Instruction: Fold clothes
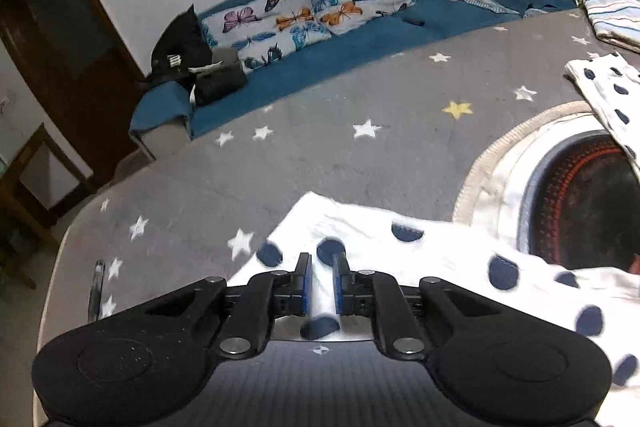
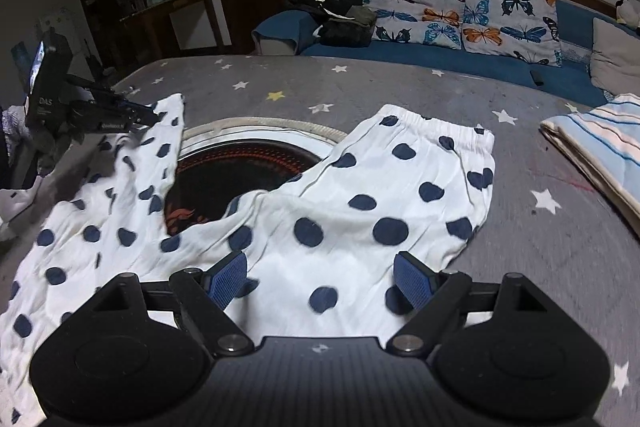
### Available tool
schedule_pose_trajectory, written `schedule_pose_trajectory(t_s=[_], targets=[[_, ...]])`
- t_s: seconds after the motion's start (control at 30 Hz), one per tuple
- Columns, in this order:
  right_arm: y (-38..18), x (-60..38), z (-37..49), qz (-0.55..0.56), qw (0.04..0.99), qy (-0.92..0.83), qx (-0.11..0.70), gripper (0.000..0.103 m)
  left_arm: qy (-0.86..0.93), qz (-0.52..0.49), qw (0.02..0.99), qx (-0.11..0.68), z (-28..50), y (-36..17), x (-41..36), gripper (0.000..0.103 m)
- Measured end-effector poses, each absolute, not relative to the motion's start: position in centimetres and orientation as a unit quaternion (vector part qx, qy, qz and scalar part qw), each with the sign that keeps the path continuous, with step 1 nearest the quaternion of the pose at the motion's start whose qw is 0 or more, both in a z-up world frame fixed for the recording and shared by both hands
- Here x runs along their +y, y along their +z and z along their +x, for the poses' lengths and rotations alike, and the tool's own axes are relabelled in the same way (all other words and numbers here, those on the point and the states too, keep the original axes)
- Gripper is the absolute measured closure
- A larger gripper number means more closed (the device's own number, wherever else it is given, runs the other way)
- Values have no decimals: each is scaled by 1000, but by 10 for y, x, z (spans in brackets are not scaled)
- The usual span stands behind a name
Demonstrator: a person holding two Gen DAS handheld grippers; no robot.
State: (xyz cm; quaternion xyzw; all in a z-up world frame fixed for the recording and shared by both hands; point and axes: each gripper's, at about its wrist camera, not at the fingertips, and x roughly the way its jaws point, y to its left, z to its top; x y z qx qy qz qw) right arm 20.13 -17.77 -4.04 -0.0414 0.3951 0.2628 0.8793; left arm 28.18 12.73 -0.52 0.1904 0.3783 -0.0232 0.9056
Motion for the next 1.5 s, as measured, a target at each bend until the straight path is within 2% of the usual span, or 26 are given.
schedule_pose_trajectory(t_s=[0.37, 0.8, 0.97, 1.03, 1.17, 1.5], targets=[[-38, -181, 247, -27, 880, 258, 398, 21, -36, 260, 911, 317, 338, -26, 114, 91], [-58, -161, 344, -86, 879, 224, 412, 20, -46, 252, 916, 307, 343, -27, 114, 90], [-65, -148, 374, -94, 884, 213, 406, 11, -51, 253, 918, 302, 342, -29, 116, 89], [-67, -146, 381, -90, 886, 209, 404, 7, -47, 254, 919, 299, 342, -28, 116, 84], [-65, -143, 385, -100, 886, 207, 402, 7, -38, 248, 920, 301, 341, -25, 117, 74], [-46, -141, 331, -142, 873, 239, 402, 7, -93, 162, 931, 314, 288, 1, 97, 74]])
